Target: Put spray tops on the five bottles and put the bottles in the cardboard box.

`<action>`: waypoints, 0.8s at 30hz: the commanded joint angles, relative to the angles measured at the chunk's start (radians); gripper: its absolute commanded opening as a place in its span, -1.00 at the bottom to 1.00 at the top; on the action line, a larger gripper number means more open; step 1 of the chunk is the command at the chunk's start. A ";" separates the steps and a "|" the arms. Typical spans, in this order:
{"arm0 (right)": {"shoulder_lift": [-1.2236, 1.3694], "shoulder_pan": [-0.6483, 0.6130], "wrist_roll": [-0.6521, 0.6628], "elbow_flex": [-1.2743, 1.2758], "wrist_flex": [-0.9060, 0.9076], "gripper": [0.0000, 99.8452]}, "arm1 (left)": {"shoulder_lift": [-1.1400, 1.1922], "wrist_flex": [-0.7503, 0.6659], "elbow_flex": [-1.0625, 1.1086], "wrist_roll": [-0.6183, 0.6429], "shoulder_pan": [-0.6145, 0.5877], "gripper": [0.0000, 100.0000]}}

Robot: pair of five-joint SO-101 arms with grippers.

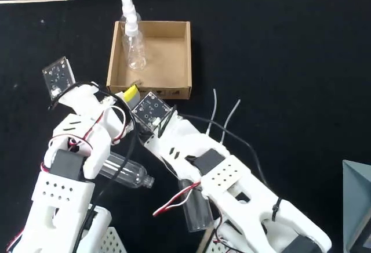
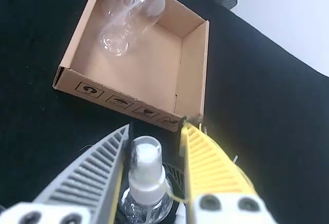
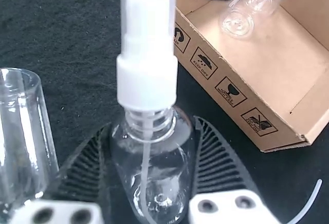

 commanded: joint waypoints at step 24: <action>-0.136 -0.021 -0.003 0.047 -0.006 -0.98 | -0.018 -0.020 -0.081 -0.006 -0.186 -0.72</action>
